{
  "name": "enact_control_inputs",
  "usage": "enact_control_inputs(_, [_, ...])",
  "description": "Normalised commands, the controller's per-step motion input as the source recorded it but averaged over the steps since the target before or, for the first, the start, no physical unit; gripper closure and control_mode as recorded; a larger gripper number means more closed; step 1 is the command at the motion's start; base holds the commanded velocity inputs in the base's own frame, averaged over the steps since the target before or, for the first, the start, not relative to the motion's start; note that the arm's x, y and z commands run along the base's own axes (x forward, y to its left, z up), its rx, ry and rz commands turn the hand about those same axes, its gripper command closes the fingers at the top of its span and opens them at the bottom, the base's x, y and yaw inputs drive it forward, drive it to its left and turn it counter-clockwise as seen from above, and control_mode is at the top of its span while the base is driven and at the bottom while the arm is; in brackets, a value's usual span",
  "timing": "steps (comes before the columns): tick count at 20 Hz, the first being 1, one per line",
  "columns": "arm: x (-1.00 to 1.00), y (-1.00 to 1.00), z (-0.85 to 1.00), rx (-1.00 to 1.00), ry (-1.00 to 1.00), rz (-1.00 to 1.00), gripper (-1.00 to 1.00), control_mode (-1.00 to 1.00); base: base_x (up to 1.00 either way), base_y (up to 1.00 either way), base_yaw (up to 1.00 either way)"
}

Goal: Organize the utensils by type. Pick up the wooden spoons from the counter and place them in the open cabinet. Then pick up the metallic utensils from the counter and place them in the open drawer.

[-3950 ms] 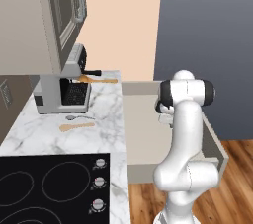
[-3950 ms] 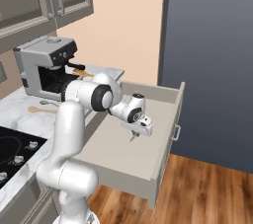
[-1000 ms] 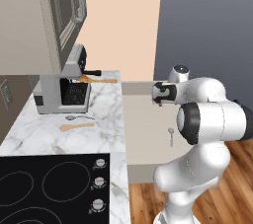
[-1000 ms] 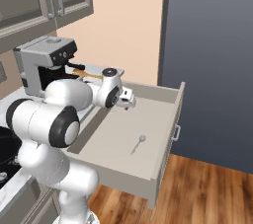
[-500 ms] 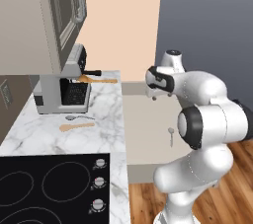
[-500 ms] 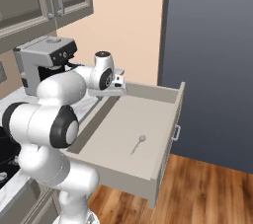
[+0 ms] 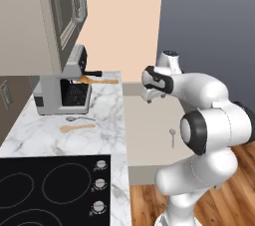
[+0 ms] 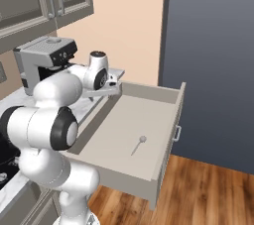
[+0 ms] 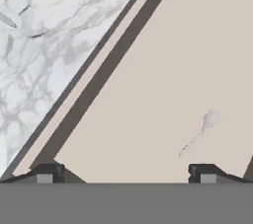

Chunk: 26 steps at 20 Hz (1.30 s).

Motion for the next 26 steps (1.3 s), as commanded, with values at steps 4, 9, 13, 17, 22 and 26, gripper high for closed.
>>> enact_control_inputs(4, [0.01, 0.85, -0.10, 0.03, -0.06, 0.66, -1.00, -1.00, 0.00, 0.00, 0.00])
enact_control_inputs(9, [0.05, 0.88, -0.21, -0.01, 0.00, 0.66, -1.00, -1.00, 0.00, 0.00, 0.00])
enact_control_inputs(13, [0.00, 0.79, -0.24, -0.04, -0.01, 0.29, -1.00, -1.00, 0.00, 0.00, 0.00])
enact_control_inputs(17, [0.00, 0.55, -0.04, 0.00, -0.01, 0.05, -1.00, -1.00, 0.00, 0.00, 0.00])
enact_control_inputs(22, [0.00, 0.49, 0.00, -0.01, 0.00, 0.00, -1.00, -1.00, 0.00, 0.00, 0.00])
enact_control_inputs(26, [0.10, 0.58, -0.04, -0.04, 0.00, 0.00, -1.00, -1.00, 0.00, 0.00, 0.00])
